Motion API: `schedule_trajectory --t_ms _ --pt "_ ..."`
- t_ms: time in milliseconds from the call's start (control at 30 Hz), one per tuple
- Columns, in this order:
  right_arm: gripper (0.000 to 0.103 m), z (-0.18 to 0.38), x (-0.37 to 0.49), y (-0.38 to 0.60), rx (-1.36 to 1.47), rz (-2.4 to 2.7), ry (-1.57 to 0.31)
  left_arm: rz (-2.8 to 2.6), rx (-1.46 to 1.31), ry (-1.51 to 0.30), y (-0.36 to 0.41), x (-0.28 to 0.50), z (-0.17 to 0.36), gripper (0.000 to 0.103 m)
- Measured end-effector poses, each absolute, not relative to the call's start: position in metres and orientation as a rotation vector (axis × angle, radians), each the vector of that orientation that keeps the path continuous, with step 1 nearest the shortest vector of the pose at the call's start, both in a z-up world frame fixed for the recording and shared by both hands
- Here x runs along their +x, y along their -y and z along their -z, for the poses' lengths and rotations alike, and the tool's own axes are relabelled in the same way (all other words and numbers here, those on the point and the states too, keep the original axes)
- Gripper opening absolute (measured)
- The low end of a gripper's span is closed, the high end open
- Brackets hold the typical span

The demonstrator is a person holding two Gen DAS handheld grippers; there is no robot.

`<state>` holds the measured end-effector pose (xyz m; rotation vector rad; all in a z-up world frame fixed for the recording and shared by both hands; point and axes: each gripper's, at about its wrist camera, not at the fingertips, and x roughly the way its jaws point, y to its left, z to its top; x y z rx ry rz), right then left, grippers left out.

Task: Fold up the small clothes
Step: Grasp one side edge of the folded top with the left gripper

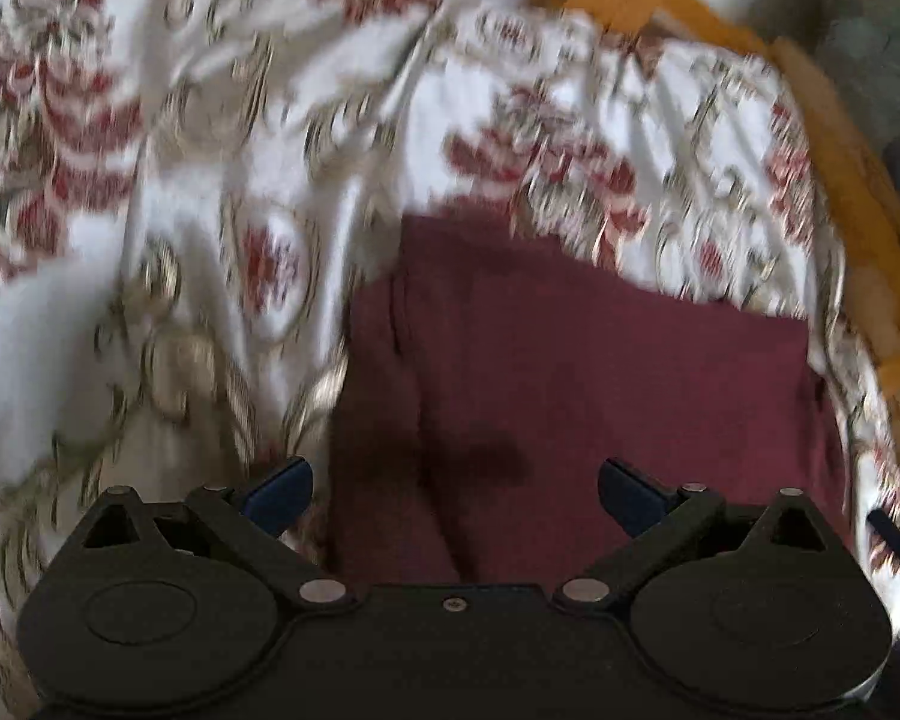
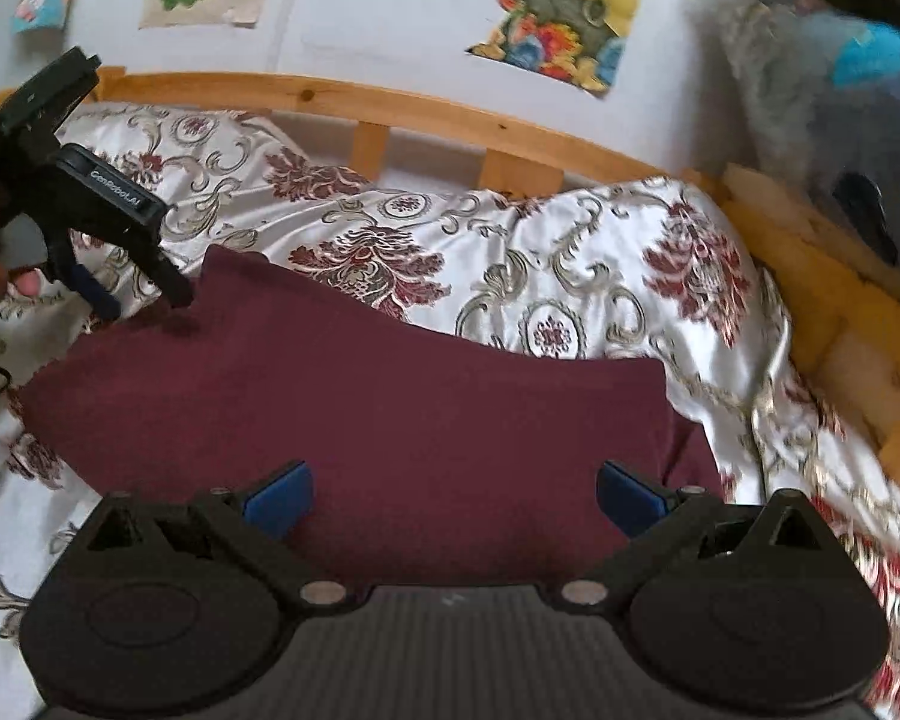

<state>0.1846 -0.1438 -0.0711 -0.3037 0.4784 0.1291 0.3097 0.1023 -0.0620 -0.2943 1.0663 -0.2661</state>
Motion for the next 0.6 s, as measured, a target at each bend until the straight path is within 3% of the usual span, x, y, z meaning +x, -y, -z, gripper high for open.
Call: schedule_trajectory --t_ms 433,600 --pt "0.103 0.092 0.205 0.147 -0.261 -0.117 -0.566 0.241 -0.204 -1.199 -0.091 0.301 0.074 0.102" --pt "0.103 0.106 0.214 0.147 -0.25 -0.112 -0.664 0.21 -0.258 -1.196 -0.097 0.3 0.07 0.09"
